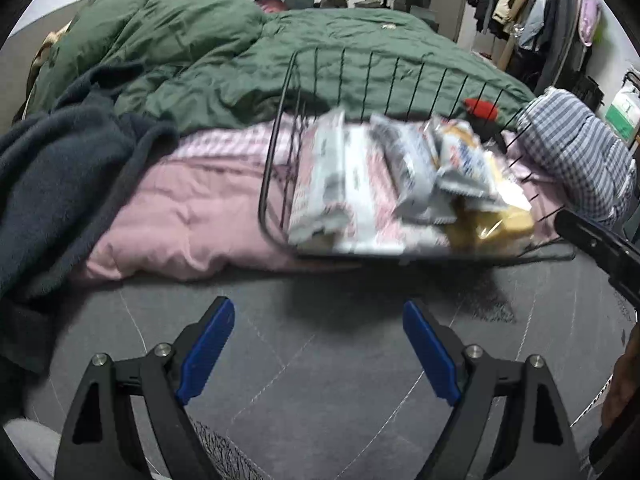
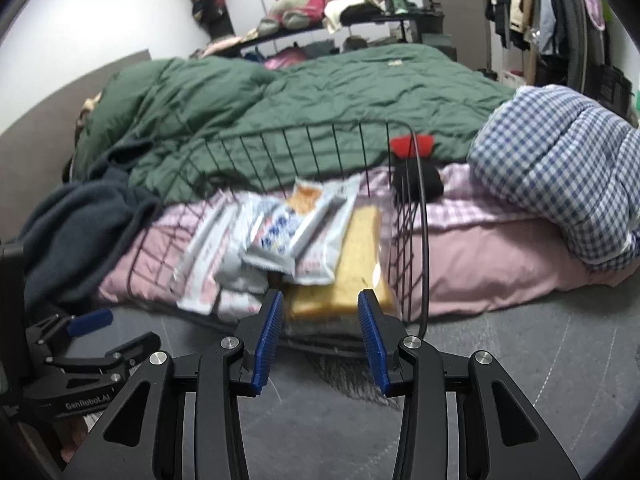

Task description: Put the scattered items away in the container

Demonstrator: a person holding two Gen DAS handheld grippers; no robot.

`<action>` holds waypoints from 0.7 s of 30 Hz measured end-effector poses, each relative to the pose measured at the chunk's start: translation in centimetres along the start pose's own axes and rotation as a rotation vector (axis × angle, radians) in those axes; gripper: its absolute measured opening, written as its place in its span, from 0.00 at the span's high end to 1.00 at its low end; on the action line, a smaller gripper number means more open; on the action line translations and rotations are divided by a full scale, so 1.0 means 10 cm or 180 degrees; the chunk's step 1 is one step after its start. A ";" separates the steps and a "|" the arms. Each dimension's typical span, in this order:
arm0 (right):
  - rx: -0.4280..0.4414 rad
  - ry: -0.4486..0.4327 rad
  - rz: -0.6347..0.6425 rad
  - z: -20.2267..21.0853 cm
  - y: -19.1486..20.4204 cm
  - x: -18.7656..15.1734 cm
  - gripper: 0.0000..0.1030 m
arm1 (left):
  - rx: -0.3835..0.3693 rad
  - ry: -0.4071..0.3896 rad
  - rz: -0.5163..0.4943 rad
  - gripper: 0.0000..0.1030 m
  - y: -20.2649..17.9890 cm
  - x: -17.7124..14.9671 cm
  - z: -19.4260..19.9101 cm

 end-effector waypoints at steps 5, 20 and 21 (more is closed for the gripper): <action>-0.0033 0.0045 0.0169 -0.05 -0.12 -0.23 0.59 | 0.0061 0.0057 -0.0012 0.16 0.04 -0.21 -0.15; -0.0205 0.0188 0.0101 -0.05 -0.39 -0.73 0.52 | 0.0114 0.0132 -0.0042 0.16 -0.03 -0.44 -0.34; -0.0218 0.0213 0.0091 -0.07 -0.41 -0.76 0.52 | 0.0123 0.0139 -0.0061 0.16 -0.06 -0.45 -0.34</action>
Point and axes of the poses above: each gripper's, at about its wrist camera, not at the fingertips, and z roughly against the way its jaws point, y to its left, x to its top, the point moved 7 cm from there along -z, roughly the way its jaws point, and after that the axes turned 14 degrees about -z, right-handed, at the moved point
